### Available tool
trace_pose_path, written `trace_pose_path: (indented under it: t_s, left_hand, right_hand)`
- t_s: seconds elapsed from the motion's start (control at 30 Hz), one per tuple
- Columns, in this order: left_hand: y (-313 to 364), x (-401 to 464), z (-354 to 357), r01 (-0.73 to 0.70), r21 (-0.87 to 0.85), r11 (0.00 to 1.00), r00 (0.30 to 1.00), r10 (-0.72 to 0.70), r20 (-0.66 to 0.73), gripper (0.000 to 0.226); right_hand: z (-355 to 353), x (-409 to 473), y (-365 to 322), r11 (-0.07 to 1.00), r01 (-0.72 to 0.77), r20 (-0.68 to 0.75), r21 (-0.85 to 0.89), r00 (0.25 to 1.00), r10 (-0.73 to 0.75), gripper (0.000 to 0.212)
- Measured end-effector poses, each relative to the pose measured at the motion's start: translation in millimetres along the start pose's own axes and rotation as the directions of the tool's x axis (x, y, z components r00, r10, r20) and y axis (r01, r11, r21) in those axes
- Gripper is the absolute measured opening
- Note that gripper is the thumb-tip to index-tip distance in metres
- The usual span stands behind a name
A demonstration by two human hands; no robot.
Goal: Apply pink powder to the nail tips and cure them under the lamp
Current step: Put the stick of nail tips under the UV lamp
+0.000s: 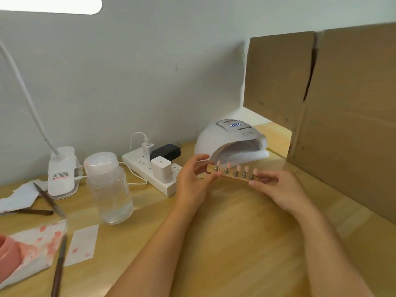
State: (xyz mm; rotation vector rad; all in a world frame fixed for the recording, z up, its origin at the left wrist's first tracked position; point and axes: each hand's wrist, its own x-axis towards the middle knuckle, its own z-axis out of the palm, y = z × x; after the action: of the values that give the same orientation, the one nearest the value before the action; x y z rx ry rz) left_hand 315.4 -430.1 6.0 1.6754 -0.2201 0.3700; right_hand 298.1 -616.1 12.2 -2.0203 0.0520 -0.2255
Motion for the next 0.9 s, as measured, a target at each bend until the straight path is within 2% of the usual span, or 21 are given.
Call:
trace_pose_path:
  t_s: [0.07,0.2,0.33,0.5,0.63,0.73,0.83,0.9]
  left_hand:
    - [-1.1,2.9,-5.3,0.014,-0.048,0.999,1.000,-0.015,-0.017,0.041]
    - [0.6,4.1,-7.4,0.047,-0.126,0.991,0.998,-0.051,-0.028,0.042]
    - [-0.8,1.1,-2.1,0.076,-0.126,0.989,0.996,-0.071,0.046,0.045]
    - [-2.1,1.4,1.5,-0.004,0.079,0.997,0.998,-0.001,0.069,0.038]
    - [-8.7,2.6,-1.1,0.041,0.112,0.993,0.985,-0.059,0.164,0.047]
    - [-13.7,4.4,-2.0,0.090,0.109,0.990,0.965,-0.114,0.238,0.055]
    - [-16.8,6.4,-0.8,0.130,0.068,0.989,0.952,-0.143,0.270,0.059]
    - [-19.6,6.8,-1.0,0.137,0.064,0.988,0.949,-0.149,0.278,0.061]
  right_hand:
    - [4.9,0.9,-4.8,1.000,0.020,0.034,-0.004,0.999,-0.020,0.042]
    - [-0.9,2.6,-15.6,0.989,0.075,0.081,-0.131,0.995,-0.064,0.032]
    - [-35.3,0.9,-13.7,0.996,0.050,0.027,-0.067,0.998,-0.049,0.033]
    - [-69.8,11.9,7.3,0.992,-0.007,-0.122,-0.122,0.993,-0.008,0.041]
    - [-49.8,37.4,13.2,0.984,-0.010,-0.093,-0.180,0.996,-0.007,0.040]
    - [-28.3,58.5,14.0,0.982,-0.003,-0.125,-0.190,0.992,-0.021,0.034]
    - [-7.3,74.8,13.8,0.977,0.015,-0.155,-0.213,0.987,-0.048,0.024]
    - [4.7,85.1,11.7,0.973,0.021,-0.139,-0.230,0.989,-0.054,0.027]
